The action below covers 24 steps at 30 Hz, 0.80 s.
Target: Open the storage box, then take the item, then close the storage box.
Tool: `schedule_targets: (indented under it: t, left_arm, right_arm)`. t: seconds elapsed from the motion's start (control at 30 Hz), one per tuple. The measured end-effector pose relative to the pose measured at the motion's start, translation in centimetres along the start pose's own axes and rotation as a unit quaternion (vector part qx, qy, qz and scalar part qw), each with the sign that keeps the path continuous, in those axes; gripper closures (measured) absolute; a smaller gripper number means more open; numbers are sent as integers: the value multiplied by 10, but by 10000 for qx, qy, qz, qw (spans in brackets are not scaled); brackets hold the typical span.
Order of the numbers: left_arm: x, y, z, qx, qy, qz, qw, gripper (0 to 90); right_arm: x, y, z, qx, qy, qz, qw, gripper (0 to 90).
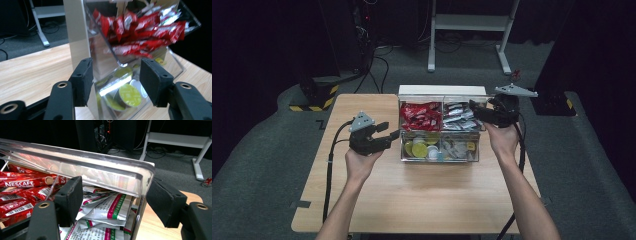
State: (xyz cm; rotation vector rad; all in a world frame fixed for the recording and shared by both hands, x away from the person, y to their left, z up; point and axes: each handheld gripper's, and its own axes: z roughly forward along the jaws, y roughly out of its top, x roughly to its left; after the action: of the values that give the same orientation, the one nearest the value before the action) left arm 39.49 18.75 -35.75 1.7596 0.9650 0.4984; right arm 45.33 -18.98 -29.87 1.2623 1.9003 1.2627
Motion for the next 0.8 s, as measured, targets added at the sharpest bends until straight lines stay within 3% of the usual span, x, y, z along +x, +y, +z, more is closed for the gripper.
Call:
schedule_targets:
  t: [0.8]
  left_arm:
    - [-20, 44, 14, 21, -107, 424, 9990, 562]
  right_arm:
    - [-1, 1, -1, 32, 14, -28, 10000, 320]
